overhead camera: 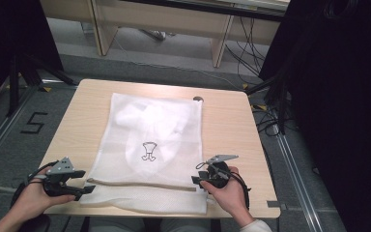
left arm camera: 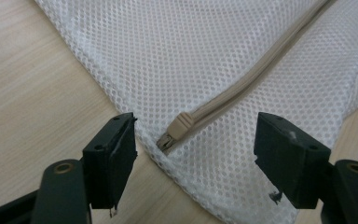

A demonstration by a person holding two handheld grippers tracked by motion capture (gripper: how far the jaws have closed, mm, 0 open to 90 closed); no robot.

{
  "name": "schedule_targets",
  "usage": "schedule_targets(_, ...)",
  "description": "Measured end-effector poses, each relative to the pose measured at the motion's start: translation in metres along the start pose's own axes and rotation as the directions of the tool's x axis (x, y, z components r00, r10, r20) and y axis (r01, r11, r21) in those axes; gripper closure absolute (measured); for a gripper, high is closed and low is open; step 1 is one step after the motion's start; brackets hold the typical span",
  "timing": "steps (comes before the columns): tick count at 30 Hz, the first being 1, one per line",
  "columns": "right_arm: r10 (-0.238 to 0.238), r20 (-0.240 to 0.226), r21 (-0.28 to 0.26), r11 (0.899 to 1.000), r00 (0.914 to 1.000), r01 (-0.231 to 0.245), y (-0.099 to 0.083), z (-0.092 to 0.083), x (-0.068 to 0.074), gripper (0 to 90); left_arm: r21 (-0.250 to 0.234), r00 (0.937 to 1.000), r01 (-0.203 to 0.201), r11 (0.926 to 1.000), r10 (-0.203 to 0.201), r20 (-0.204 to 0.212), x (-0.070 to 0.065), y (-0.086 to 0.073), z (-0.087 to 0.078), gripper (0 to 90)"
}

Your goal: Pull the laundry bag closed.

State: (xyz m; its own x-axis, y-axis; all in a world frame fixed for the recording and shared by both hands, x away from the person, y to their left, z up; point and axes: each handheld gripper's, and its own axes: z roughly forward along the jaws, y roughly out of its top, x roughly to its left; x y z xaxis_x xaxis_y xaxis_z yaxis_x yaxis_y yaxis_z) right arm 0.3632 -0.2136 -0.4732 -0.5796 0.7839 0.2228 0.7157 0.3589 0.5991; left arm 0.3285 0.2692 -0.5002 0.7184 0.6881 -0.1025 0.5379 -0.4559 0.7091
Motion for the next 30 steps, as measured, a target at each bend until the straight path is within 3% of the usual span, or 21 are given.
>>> schedule_targets(1, -0.016, 0.013, -0.028, 0.999, 0.9998, 0.017, -0.001, 0.004, -0.001, 58.3, 0.025, 0.9996, -0.029, 0.9993, 0.029, 0.003, 0.002, 0.000, -0.001, 29.4)
schedule_targets(2, -0.036, -0.014, 0.020, 0.999, 0.9993, 0.036, 0.001, 0.001, 0.001, 56.9, 0.025, 0.9998, -0.022, 0.9994, 0.022, 0.000, 0.002, -0.001, 0.000, 30.1)
schedule_targets(3, -0.030, 0.006, -0.028, 0.999, 0.9995, 0.030, -0.001, 0.006, 0.002, 56.5, 0.035, 0.9997, -0.026, 0.9991, 0.026, 0.001, 0.002, -0.001, 0.000, 30.4)
schedule_targets(5, -0.079, -0.010, 0.011, 0.997, 0.9968, 0.080, 0.002, 0.005, 0.006, 54.4, 0.034, 0.9997, -0.025, 0.9991, 0.025, 0.005, 0.002, -0.001, 0.000, 30.3)
schedule_targets(6, -0.073, 0.008, -0.035, 0.997, 0.9973, 0.073, 0.001, 0.010, 0.008, 53.7, 0.032, 0.9996, -0.026, 0.9991, 0.026, 0.006, 0.002, -0.002, 0.000, 30.2)
schedule_targets(7, -0.073, 0.008, -0.035, 0.997, 0.9973, 0.073, 0.001, 0.010, 0.008, 53.7, 0.036, 0.9996, -0.029, 0.9989, 0.028, 0.005, 0.002, -0.002, -0.001, 30.2)
schedule_targets(8, -0.144, -0.031, -0.028, 0.989, 0.9891, 0.143, 0.004, 0.008, 0.007, 53.2, 0.039, 0.9996, -0.027, 0.9989, 0.026, 0.006, 0.001, -0.002, -0.001, 30.0)
schedule_targets(9, -0.153, -0.039, -0.034, 0.988, 0.9875, 0.151, 0.005, 0.008, 0.009, 53.0, 0.042, 0.9996, -0.027, 0.9988, 0.027, 0.006, 0.001, -0.002, -0.001, 29.8)
schedule_targets(10, -0.161, -0.044, -0.079, 0.984, 0.9859, 0.158, 0.005, 0.012, 0.011, 53.0, 0.029, 1.0000, -0.006, 0.9996, 0.006, 0.001, 0.000, -0.002, 0.001, 29.6)
schedule_targets(11, -0.164, -0.048, -0.077, 0.984, 0.9852, 0.160, 0.006, 0.011, 0.013, 52.9, 0.029, 0.9999, 0.013, 0.9995, -0.013, 0.002, -0.001, -0.003, 0.001, 29.3)
schedule_targets(12, -0.192, -0.051, -0.064, 0.980, 0.9800, 0.189, 0.008, 0.009, 0.013, 52.9, 0.047, 0.9995, -0.026, 0.9985, 0.025, 0.017, 0.001, -0.002, 0.000, 29.2)
schedule_targets(13, -0.217, -0.051, -0.069, 0.975, 0.9749, 0.213, 0.010, 0.010, 0.015, 53.0, 0.020, 0.9998, 0.006, 0.9998, -0.006, 0.018, -0.001, -0.002, 0.001, 29.1)
schedule_targets(16, -0.232, -0.049, -0.078, 0.971, 0.9715, 0.228, 0.011, 0.013, 0.018, 53.4, 0.020, 0.9996, 0.026, 0.9995, -0.026, 0.009, -0.002, -0.003, 0.002, 28.7)
schedule_targets(18, -0.271, -0.050, -0.064, 0.961, 0.9613, 0.268, 0.014, 0.016, 0.021, 53.4, 0.014, 0.9993, 0.035, 0.9993, -0.036, 0.013, -0.002, -0.003, 0.002, 28.3)
schedule_targets(20, -0.263, -0.053, -0.079, 0.963, 0.9634, 0.258, 0.014, 0.019, 0.025, 53.6, 0.025, 0.9995, 0.026, 0.9994, -0.026, 0.019, -0.002, -0.003, 0.002, 28.0)
schedule_targets(21, -0.282, -0.049, -0.047, 0.959, 0.9582, 0.280, 0.016, 0.018, 0.026, 54.1, 0.030, 0.9997, 0.002, 0.9996, -0.002, 0.022, -0.001, -0.003, 0.001, 28.0)
schedule_targets(23, -0.306, -0.046, -0.101, 0.948, 0.9508, 0.300, 0.020, 0.026, 0.035, 55.5, 0.027, 0.9998, -0.002, 0.9996, 0.001, 0.021, -0.002, -0.003, 0.001, 27.7)
schedule_targets(26, -0.326, -0.063, -0.072, 0.944, 0.9433, 0.321, 0.024, 0.026, 0.040, 56.7, 0.032, 0.9997, -0.007, 0.9995, 0.006, 0.023, -0.002, -0.003, 0.001, 27.6)
schedule_targets(27, -0.329, -0.077, -0.080, 0.943, 0.9413, 0.323, 0.027, 0.029, 0.046, 57.3, 0.036, 0.9998, 0.010, 0.9993, -0.011, 0.018, -0.002, -0.004, 0.001, 27.5)
schedule_targets(28, -0.328, -0.074, -0.093, 0.943, 0.9419, 0.321, 0.027, 0.031, 0.048, 57.9, 0.039, 0.9997, 0.008, 0.9992, -0.008, 0.021, -0.003, -0.004, 0.002, 27.5)
schedule_targets(30, -0.350, -0.088, -0.093, 0.935, 0.9328, 0.342, 0.031, 0.035, 0.055, 58.8, 0.043, 0.9994, -0.017, 0.9989, 0.015, 0.030, -0.002, -0.003, 0.001, 27.5)
